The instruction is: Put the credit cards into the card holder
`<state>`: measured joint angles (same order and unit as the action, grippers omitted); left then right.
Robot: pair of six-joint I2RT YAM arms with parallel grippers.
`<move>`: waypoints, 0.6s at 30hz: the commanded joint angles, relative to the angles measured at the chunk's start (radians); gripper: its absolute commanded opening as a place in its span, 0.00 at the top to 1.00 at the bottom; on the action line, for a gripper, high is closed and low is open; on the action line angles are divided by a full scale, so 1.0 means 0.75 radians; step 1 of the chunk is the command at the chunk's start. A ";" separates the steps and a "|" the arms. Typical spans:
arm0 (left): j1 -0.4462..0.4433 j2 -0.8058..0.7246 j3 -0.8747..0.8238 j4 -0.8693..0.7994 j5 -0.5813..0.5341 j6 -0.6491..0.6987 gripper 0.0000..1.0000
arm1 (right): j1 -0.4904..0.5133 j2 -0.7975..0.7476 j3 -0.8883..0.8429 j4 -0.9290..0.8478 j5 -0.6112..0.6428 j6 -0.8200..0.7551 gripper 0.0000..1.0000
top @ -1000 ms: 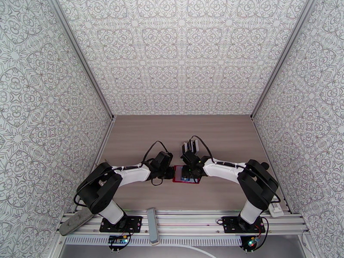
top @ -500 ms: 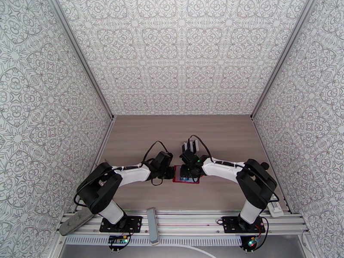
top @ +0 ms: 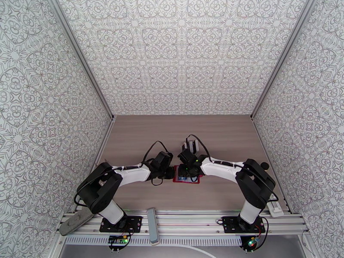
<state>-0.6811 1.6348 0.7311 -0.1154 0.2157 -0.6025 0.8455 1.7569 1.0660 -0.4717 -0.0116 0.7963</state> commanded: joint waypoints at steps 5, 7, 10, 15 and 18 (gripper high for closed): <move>-0.018 0.051 -0.042 -0.028 0.033 -0.019 0.89 | 0.025 0.033 0.064 -0.014 -0.013 -0.002 0.58; -0.018 0.051 -0.042 -0.026 0.036 -0.017 0.89 | 0.026 0.034 0.068 -0.017 -0.012 -0.004 0.58; -0.018 0.052 -0.042 -0.026 0.035 -0.017 0.89 | 0.030 0.038 0.075 -0.020 -0.011 -0.002 0.59; -0.014 0.050 -0.045 -0.021 0.034 -0.017 0.89 | 0.036 0.045 0.084 -0.024 -0.015 -0.002 0.58; -0.014 0.051 -0.045 -0.018 0.035 -0.017 0.89 | 0.040 0.050 0.092 -0.029 -0.015 -0.003 0.59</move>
<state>-0.6807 1.6356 0.7292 -0.1097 0.2195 -0.6029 0.8589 1.7779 1.0996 -0.4862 -0.0113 0.7959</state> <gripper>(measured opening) 0.107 0.415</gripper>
